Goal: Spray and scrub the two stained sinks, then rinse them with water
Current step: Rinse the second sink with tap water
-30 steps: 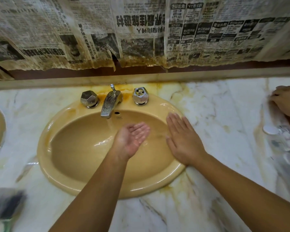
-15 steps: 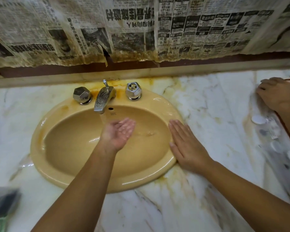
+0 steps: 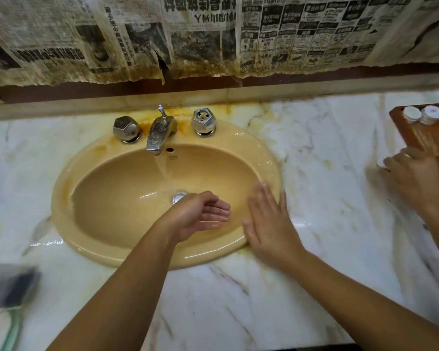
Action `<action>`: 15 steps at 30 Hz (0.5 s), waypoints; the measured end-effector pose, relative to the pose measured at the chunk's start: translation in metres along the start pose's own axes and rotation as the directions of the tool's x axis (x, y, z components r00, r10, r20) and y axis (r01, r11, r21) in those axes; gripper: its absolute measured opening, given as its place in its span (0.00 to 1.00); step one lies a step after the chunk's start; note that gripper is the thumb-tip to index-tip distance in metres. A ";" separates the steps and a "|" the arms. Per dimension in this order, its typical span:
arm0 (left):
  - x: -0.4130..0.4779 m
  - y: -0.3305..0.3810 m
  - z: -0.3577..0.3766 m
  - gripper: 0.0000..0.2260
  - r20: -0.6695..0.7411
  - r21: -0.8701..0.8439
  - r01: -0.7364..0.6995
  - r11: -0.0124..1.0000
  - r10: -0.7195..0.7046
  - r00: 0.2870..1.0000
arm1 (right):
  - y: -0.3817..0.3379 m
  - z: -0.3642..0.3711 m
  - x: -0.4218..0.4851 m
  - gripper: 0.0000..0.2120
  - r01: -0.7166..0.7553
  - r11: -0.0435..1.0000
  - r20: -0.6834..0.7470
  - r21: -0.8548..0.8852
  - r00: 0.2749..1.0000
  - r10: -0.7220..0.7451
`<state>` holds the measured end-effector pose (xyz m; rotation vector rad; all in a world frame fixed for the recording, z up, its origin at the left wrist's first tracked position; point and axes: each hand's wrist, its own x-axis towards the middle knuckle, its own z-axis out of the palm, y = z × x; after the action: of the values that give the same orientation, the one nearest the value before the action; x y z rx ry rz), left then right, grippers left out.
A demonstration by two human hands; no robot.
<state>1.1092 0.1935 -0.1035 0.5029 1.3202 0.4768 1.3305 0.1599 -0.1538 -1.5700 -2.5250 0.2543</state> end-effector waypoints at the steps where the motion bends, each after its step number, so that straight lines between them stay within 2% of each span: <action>1: -0.002 -0.005 -0.003 0.18 -0.029 0.056 -0.012 0.998 0.014 0.999 | -0.011 0.001 -0.004 0.25 0.099 0.995 0.012 -0.011 0.995 -0.099; 3: -0.006 -0.015 -0.006 0.17 -0.091 0.155 -0.020 0.988 0.035 0.995 | -0.023 0.000 -0.001 0.21 0.287 0.958 0.030 0.012 0.957 -0.287; 4: -0.009 -0.020 -0.008 0.17 -0.124 0.199 -0.020 0.980 0.045 0.991 | -0.022 -0.003 0.006 0.21 0.323 0.946 0.047 0.014 0.945 -0.324; 6: -0.015 -0.034 -0.018 0.15 -0.181 0.284 -0.047 0.958 0.101 0.978 | -0.010 -0.006 0.020 0.22 0.282 0.959 0.040 -0.032 0.959 -0.281; 7: -0.019 -0.042 -0.026 0.14 -0.194 0.384 -0.076 0.920 0.161 0.968 | -0.007 -0.006 0.022 0.21 0.217 0.974 -0.003 -0.062 0.976 -0.218; 9: -0.028 -0.055 -0.045 0.14 -0.177 0.679 -0.116 0.725 0.315 0.932 | -0.026 -0.002 0.015 0.19 0.074 0.993 -0.057 -0.096 0.995 -0.080; 11: -0.039 -0.064 -0.060 0.12 -0.115 0.858 -0.122 0.499 0.418 0.901 | -0.072 0.007 0.004 0.19 0.061 0.996 -0.018 -0.072 0.998 -0.062; 13: -0.049 -0.066 -0.075 0.10 -0.082 0.911 -0.123 0.394 0.465 0.882 | -0.123 0.005 0.000 0.19 0.059 0.998 0.103 0.002 0.993 -0.059; 15: -0.056 -0.068 -0.091 0.10 -0.093 0.931 -0.108 0.348 0.512 0.854 | -0.143 0.006 0.019 0.18 -0.088 0.987 0.238 0.135 0.970 0.054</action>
<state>1.0123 0.1125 -0.1158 1.7255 1.8243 0.0964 1.1963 0.1144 -0.1262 -1.6623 -2.5506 0.6533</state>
